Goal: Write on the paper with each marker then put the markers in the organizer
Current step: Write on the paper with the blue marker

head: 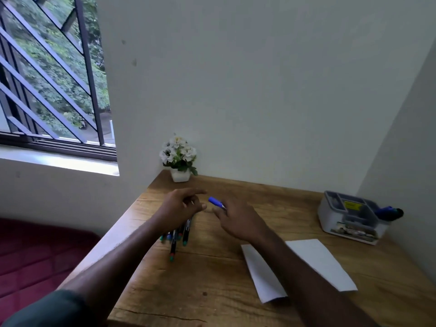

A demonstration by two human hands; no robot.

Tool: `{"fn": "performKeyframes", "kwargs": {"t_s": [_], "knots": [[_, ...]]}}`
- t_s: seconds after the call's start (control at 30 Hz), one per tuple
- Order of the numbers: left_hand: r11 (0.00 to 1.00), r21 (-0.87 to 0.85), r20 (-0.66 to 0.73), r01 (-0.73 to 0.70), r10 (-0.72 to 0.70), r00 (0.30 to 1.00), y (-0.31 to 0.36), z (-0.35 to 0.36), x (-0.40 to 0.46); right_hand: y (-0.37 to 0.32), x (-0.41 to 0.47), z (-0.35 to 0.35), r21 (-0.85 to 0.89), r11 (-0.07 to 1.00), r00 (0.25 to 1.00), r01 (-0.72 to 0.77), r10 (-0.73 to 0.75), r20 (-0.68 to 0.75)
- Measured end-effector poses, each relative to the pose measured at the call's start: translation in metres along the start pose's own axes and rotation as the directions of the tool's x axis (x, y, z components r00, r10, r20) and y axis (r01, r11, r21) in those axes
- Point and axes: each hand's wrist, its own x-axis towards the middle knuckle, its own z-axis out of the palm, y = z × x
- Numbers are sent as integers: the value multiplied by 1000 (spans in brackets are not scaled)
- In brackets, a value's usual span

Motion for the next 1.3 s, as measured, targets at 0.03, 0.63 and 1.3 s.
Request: {"fn": "performKeyframes", "kwargs": {"t_s": [0.03, 0.63, 1.3], "knots": [[999, -31, 26, -25, 25, 999, 4, 3, 0, 4, -5, -2, -21, 999, 998, 36, -37, -40], [967, -251, 124, -37, 71, 990, 58, 61, 17, 75, -59, -53, -30, 998, 994, 53, -55, -89], [964, 105, 369, -246, 192, 910, 39, 166, 48, 136, -102, -50, 678, 734, 948, 19, 203, -246]]}}
